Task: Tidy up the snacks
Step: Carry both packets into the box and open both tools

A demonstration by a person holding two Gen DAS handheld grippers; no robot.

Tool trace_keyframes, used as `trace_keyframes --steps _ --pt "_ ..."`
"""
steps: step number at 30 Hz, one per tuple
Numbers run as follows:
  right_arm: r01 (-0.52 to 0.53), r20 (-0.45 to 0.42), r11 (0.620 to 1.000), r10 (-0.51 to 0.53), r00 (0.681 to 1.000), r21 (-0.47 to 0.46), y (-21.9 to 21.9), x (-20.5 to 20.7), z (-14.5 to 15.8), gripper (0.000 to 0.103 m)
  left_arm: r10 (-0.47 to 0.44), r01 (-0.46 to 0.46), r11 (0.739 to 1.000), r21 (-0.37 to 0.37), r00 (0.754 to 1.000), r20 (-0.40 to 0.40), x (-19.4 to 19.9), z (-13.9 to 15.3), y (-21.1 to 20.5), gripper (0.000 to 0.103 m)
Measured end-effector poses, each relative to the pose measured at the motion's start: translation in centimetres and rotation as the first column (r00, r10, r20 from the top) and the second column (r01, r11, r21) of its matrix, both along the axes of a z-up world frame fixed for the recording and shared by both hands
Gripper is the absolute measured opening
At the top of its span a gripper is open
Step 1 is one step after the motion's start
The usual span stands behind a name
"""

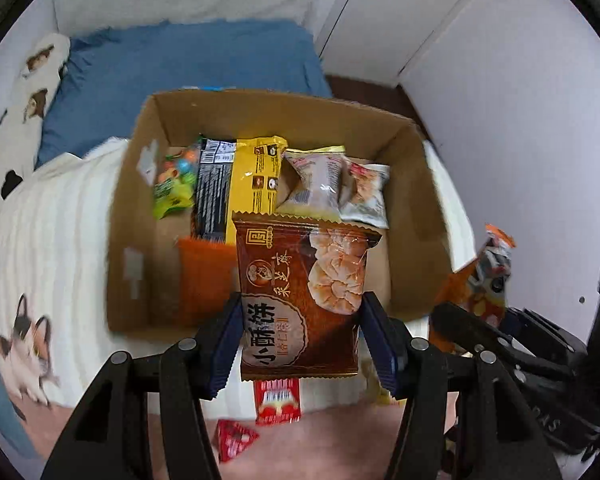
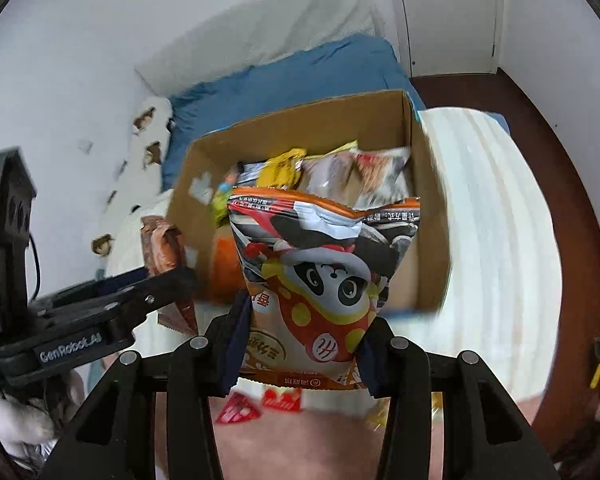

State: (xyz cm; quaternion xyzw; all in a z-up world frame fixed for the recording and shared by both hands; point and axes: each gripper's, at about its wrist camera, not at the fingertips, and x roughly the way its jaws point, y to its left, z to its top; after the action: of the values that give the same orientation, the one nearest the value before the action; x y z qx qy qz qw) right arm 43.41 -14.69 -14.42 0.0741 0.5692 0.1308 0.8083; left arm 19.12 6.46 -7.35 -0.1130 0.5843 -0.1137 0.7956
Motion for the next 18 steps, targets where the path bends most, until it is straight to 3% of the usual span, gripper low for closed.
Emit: trace_keyframes --steps 5,9,13,16,18 --pt "-0.021 -0.073 0.996 0.015 0.997 -0.083 -0.1 5.6 -3.5 0.049 -0.014 0.019 0.999 0.036 0.99 -0.139 4.8 -4.0 -1.0 0.055" --pt "-0.032 -0.151 0.994 0.016 0.988 -0.101 0.6 7.2 -8.3 0.049 -0.023 0.036 0.998 0.051 0.972 -0.233 6.5 -7.6 -1.5 0.055" --pt "-0.068 -0.234 0.993 0.043 0.971 -0.101 0.4 7.8 -11.5 0.049 -0.031 0.05 0.997 0.062 0.962 -0.27 6.7 -9.9 -1.8 0.055" --pt "-0.101 -0.281 0.984 0.055 0.958 -0.15 0.6 8.1 -13.8 0.053 -0.018 0.036 0.998 0.051 0.95 -0.312 6.4 -11.4 -1.7 0.055" --pt "-0.127 -0.301 0.978 0.073 0.951 -0.163 1.0 7.9 -14.2 0.062 -0.011 0.031 0.998 0.056 0.945 -0.328 6.2 -12.3 -1.6 0.06"
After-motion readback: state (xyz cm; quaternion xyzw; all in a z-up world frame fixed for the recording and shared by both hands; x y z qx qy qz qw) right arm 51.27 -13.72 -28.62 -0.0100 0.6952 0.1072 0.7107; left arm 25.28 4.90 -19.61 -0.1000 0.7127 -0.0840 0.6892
